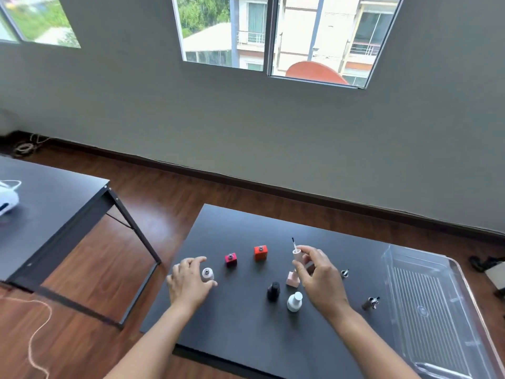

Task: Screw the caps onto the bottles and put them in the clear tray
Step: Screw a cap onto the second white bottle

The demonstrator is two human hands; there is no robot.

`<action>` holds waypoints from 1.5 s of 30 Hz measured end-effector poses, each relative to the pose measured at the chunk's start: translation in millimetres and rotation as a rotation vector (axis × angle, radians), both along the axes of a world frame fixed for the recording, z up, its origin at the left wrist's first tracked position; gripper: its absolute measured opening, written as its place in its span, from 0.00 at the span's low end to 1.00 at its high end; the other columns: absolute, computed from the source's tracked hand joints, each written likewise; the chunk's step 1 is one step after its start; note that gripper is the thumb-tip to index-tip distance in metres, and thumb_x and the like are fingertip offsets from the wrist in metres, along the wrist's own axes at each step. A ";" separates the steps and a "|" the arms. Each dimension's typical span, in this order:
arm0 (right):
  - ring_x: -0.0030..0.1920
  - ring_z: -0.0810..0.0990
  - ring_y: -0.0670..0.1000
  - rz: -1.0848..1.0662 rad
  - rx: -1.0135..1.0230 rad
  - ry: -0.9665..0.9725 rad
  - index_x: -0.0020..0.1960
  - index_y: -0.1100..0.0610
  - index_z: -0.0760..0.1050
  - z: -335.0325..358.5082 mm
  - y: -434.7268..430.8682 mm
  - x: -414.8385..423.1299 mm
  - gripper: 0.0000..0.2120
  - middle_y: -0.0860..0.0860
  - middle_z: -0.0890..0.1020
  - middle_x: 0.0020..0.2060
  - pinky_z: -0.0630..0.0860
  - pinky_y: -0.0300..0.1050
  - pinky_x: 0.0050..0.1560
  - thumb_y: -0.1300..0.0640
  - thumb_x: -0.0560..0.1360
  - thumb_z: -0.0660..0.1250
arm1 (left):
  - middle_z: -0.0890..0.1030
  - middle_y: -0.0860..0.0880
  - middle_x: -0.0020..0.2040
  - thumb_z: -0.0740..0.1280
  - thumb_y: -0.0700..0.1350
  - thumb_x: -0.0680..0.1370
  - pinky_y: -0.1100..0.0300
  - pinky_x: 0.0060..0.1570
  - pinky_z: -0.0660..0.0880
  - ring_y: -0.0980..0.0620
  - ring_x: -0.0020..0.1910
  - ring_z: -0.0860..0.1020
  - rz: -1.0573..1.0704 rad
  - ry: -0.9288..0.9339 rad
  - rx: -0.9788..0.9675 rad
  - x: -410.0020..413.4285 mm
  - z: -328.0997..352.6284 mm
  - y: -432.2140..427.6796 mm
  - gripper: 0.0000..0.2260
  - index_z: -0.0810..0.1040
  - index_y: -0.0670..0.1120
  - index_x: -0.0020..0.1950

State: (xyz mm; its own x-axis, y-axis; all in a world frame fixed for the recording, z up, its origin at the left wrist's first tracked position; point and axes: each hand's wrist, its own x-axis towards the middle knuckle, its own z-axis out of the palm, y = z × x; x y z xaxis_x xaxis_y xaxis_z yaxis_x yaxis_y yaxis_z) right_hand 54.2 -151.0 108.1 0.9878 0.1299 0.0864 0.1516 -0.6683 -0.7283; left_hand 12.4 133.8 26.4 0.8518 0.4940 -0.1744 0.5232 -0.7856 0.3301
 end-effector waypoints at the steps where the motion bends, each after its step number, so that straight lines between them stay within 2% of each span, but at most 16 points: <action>1: 0.39 0.78 0.42 0.008 -0.002 -0.005 0.58 0.47 0.75 1.1 2.7 -0.7 0.12 0.44 0.77 0.44 0.77 0.43 0.46 0.55 0.75 0.69 | 0.71 0.52 0.67 0.74 0.59 0.67 0.51 0.63 0.63 0.48 0.68 0.66 0.003 0.036 -0.004 -0.6 -3.3 2.4 0.30 0.70 0.59 0.67; 4: 0.39 0.78 0.43 0.024 -0.002 -0.019 0.58 0.46 0.75 3.9 8.0 -2.3 0.13 0.44 0.77 0.44 0.76 0.41 0.46 0.56 0.75 0.69 | 0.73 0.53 0.66 0.73 0.59 0.69 0.52 0.62 0.63 0.48 0.67 0.67 0.014 0.078 -0.038 -1.0 -11.5 6.6 0.25 0.72 0.59 0.65; 13: 0.38 0.77 0.43 0.050 -0.035 0.006 0.58 0.44 0.74 7.6 11.8 -6.7 0.12 0.43 0.76 0.44 0.77 0.44 0.47 0.54 0.76 0.67 | 0.77 0.53 0.60 0.72 0.55 0.71 0.53 0.58 0.65 0.49 0.63 0.70 0.044 -0.001 -0.126 1.8 -13.8 5.8 0.11 0.78 0.59 0.51; 18: 0.38 0.78 0.42 0.063 -0.067 0.037 0.60 0.44 0.73 9.9 13.7 -8.1 0.14 0.41 0.77 0.43 0.76 0.43 0.47 0.54 0.75 0.68 | 0.79 0.57 0.57 0.74 0.52 0.68 0.55 0.57 0.63 0.52 0.62 0.73 0.049 -0.153 -0.248 2.4 2.2 -9.7 0.08 0.77 0.56 0.44; 20: 0.38 0.78 0.42 0.065 -0.070 0.066 0.59 0.44 0.72 11.4 14.2 -8.8 0.14 0.41 0.77 0.41 0.77 0.44 0.46 0.52 0.75 0.69 | 0.80 0.59 0.56 0.74 0.50 0.68 0.55 0.59 0.64 0.53 0.60 0.75 0.016 -0.221 -0.307 2.7 14.8 -22.2 0.09 0.75 0.55 0.44; 24: 0.40 0.78 0.42 0.067 -0.074 0.041 0.50 0.44 0.74 15.6 13.8 -13.1 0.05 0.40 0.79 0.39 0.77 0.44 0.46 0.47 0.75 0.68 | 0.82 0.60 0.47 0.73 0.49 0.70 0.57 0.60 0.63 0.58 0.50 0.78 -0.082 -0.394 -0.323 0.8 37.7 -52.9 0.07 0.76 0.56 0.44; 27: 0.47 0.77 0.43 0.094 -0.082 -0.020 0.53 0.45 0.78 18.9 10.3 -16.8 0.06 0.39 0.80 0.44 0.77 0.45 0.49 0.51 0.77 0.67 | 0.81 0.59 0.41 0.72 0.52 0.71 0.57 0.59 0.63 0.59 0.46 0.76 -0.153 -0.462 -0.260 2.6 50.4 -73.2 0.06 0.77 0.56 0.44; 29: 0.48 0.76 0.43 0.097 -0.111 -0.073 0.55 0.47 0.79 20.5 6.1 -18.2 0.08 0.38 0.79 0.44 0.76 0.44 0.48 0.54 0.77 0.67 | 0.79 0.58 0.40 0.73 0.53 0.71 0.56 0.59 0.63 0.58 0.46 0.76 -0.189 -0.483 -0.210 5.6 56.0 -83.0 0.06 0.78 0.56 0.45; 33: 0.47 0.75 0.45 0.074 -0.166 -0.131 0.55 0.48 0.80 22.7 -4.7 -20.2 0.09 0.40 0.79 0.42 0.74 0.41 0.47 0.56 0.77 0.67 | 0.78 0.59 0.41 0.72 0.54 0.71 0.57 0.59 0.62 0.57 0.49 0.75 -0.219 -0.485 -0.156 12.2 61.3 -95.6 0.07 0.78 0.56 0.46; 40: 0.48 0.75 0.47 0.038 -0.225 -0.123 0.55 0.46 0.79 23.7 -18.5 -20.8 0.08 0.41 0.80 0.44 0.70 0.38 0.43 0.54 0.77 0.66 | 0.81 0.64 0.48 0.71 0.56 0.71 0.56 0.60 0.63 0.61 0.51 0.75 -0.271 -0.491 -0.176 21.6 62.1 -108.6 0.07 0.77 0.58 0.47; 45: 0.49 0.76 0.47 0.044 -0.215 -0.111 0.56 0.47 0.79 25.1 -22.0 -19.4 0.08 0.43 0.79 0.45 0.74 0.42 0.47 0.53 0.78 0.65 | 0.82 0.63 0.46 0.71 0.55 0.71 0.57 0.59 0.62 0.61 0.51 0.75 -0.287 -0.500 -0.175 25.5 63.7 -112.6 0.07 0.78 0.59 0.46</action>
State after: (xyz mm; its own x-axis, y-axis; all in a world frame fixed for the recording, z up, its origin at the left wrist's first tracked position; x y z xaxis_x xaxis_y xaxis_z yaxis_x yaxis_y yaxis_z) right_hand 34.7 -173.1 133.3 0.9666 0.2001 0.1601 0.2556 -0.7969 -0.5474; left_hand 37.9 21.1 90.2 0.9466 0.2324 0.2234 0.0464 -0.7841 0.6189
